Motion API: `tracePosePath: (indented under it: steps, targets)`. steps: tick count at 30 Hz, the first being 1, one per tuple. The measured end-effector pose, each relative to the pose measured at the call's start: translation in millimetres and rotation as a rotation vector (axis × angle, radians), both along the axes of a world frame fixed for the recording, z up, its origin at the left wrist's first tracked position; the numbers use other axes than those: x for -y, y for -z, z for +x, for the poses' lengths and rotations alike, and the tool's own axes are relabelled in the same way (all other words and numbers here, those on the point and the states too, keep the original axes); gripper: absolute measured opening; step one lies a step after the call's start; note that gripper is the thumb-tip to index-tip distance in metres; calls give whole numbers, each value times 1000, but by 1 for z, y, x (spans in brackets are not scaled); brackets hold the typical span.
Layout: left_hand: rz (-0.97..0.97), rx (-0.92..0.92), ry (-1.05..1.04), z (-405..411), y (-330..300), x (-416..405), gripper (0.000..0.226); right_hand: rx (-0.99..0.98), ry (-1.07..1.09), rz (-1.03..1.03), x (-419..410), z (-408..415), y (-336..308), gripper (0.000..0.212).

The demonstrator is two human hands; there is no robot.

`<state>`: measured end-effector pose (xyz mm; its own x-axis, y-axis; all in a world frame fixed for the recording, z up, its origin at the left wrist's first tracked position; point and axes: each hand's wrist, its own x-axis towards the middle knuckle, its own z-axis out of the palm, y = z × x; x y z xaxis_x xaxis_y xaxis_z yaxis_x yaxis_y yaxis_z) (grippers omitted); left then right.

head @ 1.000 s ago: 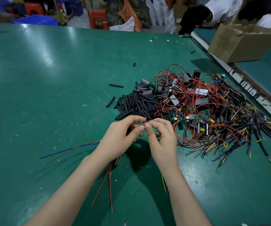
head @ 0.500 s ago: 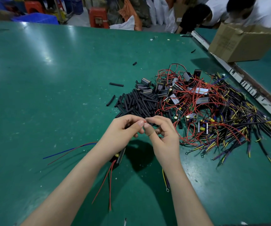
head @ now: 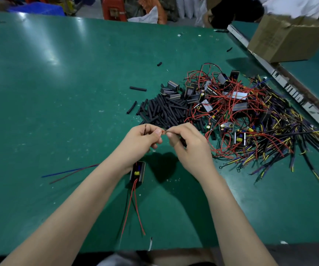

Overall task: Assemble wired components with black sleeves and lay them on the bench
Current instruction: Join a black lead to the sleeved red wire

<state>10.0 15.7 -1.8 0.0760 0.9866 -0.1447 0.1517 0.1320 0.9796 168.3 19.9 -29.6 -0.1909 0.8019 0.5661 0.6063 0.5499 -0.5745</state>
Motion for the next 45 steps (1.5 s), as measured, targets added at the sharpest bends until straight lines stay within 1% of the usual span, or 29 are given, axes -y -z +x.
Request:
tracePosePath:
  steps: [4,8,11,14,15,17,19,20,23,25,27,28,30,34,38,41,45]
  targets:
    - [94,-183,100,-8,-3,-2,22,144,-74,-64,-9,9,-12,12]
    - [196,-537,213,-13,-9,-7,20,397,-93,-111,-21,11,-26,11]
    - [244,-728,222,-14,-15,-12,19,542,-49,-81,-23,3,-30,14]
    - [226,-911,201,-11,-15,-14,25,575,18,-30,-19,-8,-27,11]
    - [210,-953,178,-9,-14,-13,26,577,49,-23,-16,-13,-25,10]
    - [179,-1002,127,-4,-11,-10,22,583,129,-32,-9,-21,-19,13]
    - [143,-972,83,-1,-7,-8,15,549,214,-35,0,-30,-12,15]
    - [122,-919,55,-1,-4,-8,14,507,247,-29,3,-34,-10,14]
    - [43,-676,-26,-2,0,-10,23,323,279,66,9,-42,-7,3]
    - [-13,-503,-69,-4,1,-11,24,219,256,97,9,-44,-3,6]
    - [-44,-342,-117,-7,3,-10,27,144,234,81,10,-44,2,9]
    - [-41,-291,-129,-9,4,-10,28,105,227,65,10,-44,4,9]
    - [-7,-254,-125,-11,7,-8,29,23,222,20,9,-42,7,7]
    - [93,-220,-86,-14,9,-4,25,-98,172,-144,3,-34,10,11]
    - [154,-226,26,-20,8,-3,21,-265,-3,-247,1,-23,8,12]
    - [202,-261,143,-25,4,-5,21,-301,-165,-417,-3,-14,5,21]
    - [205,-309,264,-33,-2,-6,24,-370,-305,-495,-5,-9,3,29]
